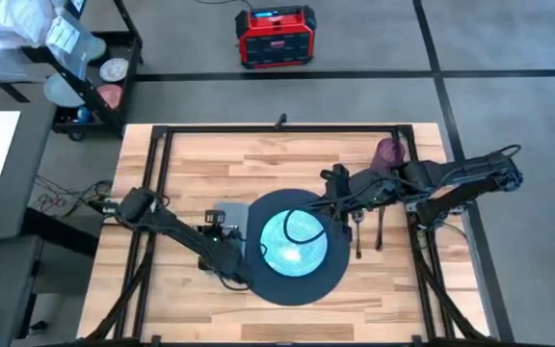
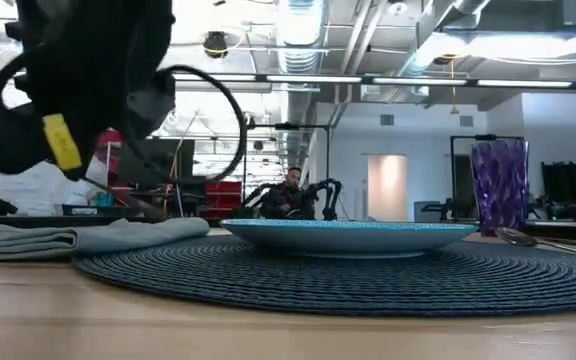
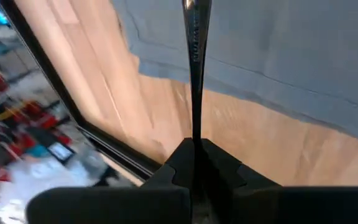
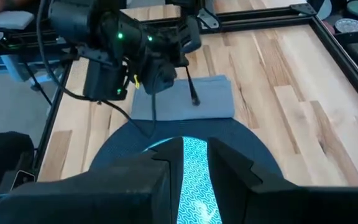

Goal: Set table place
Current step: Adjust the black fork on the gray table napkin

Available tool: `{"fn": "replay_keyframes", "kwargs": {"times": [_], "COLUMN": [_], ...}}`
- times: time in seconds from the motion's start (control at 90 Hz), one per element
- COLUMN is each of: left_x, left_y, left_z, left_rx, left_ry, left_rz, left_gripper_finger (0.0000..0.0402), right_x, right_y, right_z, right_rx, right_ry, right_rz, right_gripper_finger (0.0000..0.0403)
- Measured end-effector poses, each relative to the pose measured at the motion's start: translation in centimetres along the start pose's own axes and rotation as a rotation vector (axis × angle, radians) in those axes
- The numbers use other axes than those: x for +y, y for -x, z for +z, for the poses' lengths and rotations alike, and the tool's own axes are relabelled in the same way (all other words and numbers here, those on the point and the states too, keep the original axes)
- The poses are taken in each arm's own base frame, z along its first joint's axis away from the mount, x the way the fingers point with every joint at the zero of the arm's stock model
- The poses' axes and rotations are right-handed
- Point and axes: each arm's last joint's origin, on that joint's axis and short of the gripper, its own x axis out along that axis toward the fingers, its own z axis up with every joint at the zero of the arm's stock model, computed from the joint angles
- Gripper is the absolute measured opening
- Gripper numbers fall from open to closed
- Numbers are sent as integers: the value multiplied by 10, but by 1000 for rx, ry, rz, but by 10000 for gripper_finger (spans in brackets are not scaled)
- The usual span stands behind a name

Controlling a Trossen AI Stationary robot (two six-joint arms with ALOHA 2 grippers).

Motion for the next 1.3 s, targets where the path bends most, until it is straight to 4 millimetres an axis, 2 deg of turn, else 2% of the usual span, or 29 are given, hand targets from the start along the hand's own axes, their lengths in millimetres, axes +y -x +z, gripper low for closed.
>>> {"fn": "replay_keyframes", "kwargs": {"times": [0.244,0.4,0.522,0.722,0.944,1.022,1.156,1.3], "left_x": [-15,-34,-40,-37,-37,-35,-29,-18], "left_y": [11,20,24,33,50,57,63,69], "left_z": [-6,-6,-11,-13,-8,-12,-30,-42], "left_rx": [-106,-231,-251,-303,-403,-430,-382,-397], "left_ry": [-177,-306,-359,-312,-367,-441,-709,-756], "left_rz": [60,50,97,91,87,68,-26,-33], "left_gripper_finger": [0,0,0,0,0,0,1,10], "right_x": [0,0,0,0,0,-1,-2,-2], "right_y": [0,0,0,0,0,0,0,0], "right_z": [-2,-2,-2,-2,-1,-1,-1,0], "right_rx": [18,19,19,16,13,14,14,-2], "right_ry": [2,-1,-7,-8,-8,-9,-28,-33], "right_rz": [-4,-4,-4,-4,-3,-5,-8,-6], "right_gripper_finger": [62,62,62,62,62,62,62,62]}}
